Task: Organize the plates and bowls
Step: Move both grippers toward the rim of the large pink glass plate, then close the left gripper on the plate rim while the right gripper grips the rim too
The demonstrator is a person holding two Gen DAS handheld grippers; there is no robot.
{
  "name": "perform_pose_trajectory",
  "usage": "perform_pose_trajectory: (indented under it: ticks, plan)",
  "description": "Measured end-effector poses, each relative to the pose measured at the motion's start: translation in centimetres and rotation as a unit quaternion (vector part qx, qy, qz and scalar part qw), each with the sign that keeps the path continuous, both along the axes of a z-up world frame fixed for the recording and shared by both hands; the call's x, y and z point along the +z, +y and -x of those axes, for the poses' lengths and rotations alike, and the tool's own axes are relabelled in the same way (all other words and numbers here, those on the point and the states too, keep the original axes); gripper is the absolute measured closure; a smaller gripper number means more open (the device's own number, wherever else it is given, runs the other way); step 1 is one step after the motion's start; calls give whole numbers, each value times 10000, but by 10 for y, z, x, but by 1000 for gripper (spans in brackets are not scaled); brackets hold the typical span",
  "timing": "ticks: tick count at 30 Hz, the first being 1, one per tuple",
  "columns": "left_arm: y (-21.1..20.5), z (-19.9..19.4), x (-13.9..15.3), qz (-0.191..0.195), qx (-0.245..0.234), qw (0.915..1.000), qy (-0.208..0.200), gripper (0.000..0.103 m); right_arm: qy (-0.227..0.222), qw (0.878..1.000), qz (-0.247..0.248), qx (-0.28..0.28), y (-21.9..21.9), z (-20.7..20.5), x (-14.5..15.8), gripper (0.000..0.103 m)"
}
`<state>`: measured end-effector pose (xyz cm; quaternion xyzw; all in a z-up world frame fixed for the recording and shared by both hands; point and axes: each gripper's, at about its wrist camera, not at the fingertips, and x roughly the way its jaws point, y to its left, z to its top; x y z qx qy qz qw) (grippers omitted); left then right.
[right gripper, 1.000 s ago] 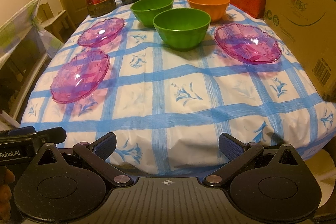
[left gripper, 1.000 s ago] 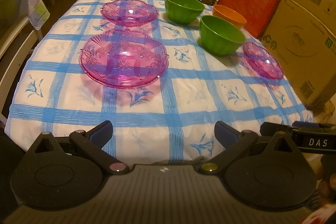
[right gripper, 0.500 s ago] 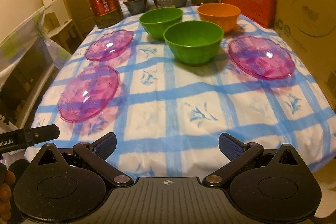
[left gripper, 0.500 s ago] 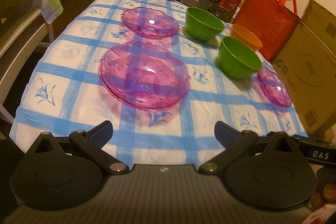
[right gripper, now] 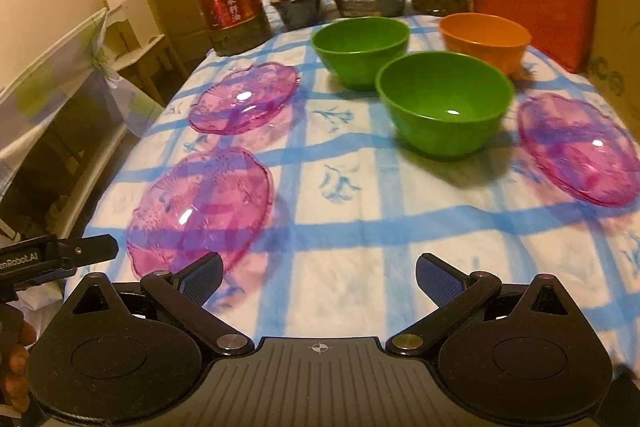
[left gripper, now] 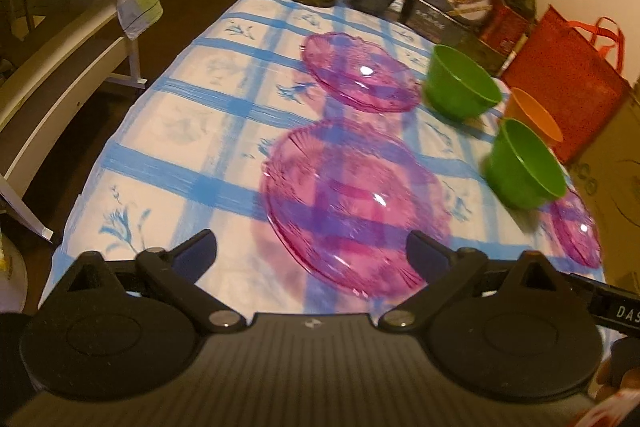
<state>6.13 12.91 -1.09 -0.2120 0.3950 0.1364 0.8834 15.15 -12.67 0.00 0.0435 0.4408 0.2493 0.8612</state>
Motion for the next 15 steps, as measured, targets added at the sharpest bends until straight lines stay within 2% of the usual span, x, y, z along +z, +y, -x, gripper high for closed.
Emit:
perform_pose_trajectory:
  ticks: [1, 2, 5, 9, 15]
  plan:
    - [4, -4, -3, -18, 9, 10000, 30, 11, 7, 10000, -1, 37, 6, -4, -3, 5]
    - [8, -9, -6, -32, 23, 10000, 58, 11, 47, 9999, -3, 89, 12, -9, -6, 13]
    - [18, -20, -15, -50, 49, 9999, 92, 16, 179, 9997, -19, 176, 27, -22, -16, 24]
    - [28, -32, -25, -48, 25, 9999, 125, 24, 191, 9995, -48, 265, 44, -34, -27, 32]
    - [32, -43, -33, -93, -166, 9998, 74, 48, 239, 9992, -168, 289, 58, -47, -39, 41]
